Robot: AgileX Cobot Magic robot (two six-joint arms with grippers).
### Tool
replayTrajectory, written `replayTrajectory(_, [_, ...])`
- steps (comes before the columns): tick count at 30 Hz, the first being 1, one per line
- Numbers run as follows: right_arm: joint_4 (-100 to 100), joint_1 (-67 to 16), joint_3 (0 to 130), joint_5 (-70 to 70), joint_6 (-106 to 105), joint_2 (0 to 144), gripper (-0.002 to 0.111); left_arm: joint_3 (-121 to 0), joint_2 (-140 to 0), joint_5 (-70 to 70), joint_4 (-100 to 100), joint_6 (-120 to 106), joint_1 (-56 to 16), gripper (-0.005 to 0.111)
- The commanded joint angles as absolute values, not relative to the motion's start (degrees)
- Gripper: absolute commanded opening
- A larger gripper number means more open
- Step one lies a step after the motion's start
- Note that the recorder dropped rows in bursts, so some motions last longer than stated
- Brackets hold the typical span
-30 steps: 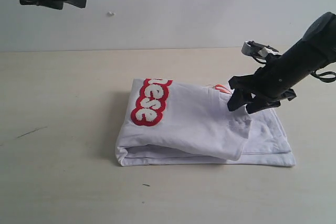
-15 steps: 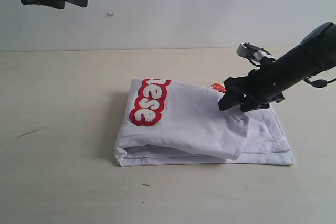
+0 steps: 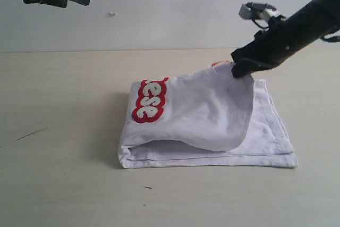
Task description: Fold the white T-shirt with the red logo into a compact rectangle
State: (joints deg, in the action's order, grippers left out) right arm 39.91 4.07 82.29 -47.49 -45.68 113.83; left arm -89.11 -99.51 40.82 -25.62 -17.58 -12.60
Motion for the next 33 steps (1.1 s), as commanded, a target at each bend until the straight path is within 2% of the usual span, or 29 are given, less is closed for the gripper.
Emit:
replayTrajectory(1, [29.0,4.0,84.1,-46.7,-38.0,105.7,0.000,-88.9,-99.7,39.4,-26.4,-18.0,-12.5,0.054])
replayTrajectory(12, [-0.4,4.0,84.4,-51.7,-14.5,102.7,0.000,-88.8,-99.6,39.4,-26.6,-18.3,-12.5,0.054])
replayTrajectory(16, [-5.9,2.9,87.1,-55.7,-13.1,102.7,0.000,-86.7,-101.1,40.6,-38.5,-30.7,-14.3,0.054])
replayTrajectory(22, [-24.2,2.7,89.6,-61.8,0.4,102.6,0.000,-86.8,-102.5,40.2,-39.8,-32.8,-15.9,0.054])
replayTrajectory(33, [-17.0,2.7,89.6,-63.3,-2.7,109.8,0.003,-86.8,-102.5,40.3,-39.8,-32.8,-15.9,0.054])
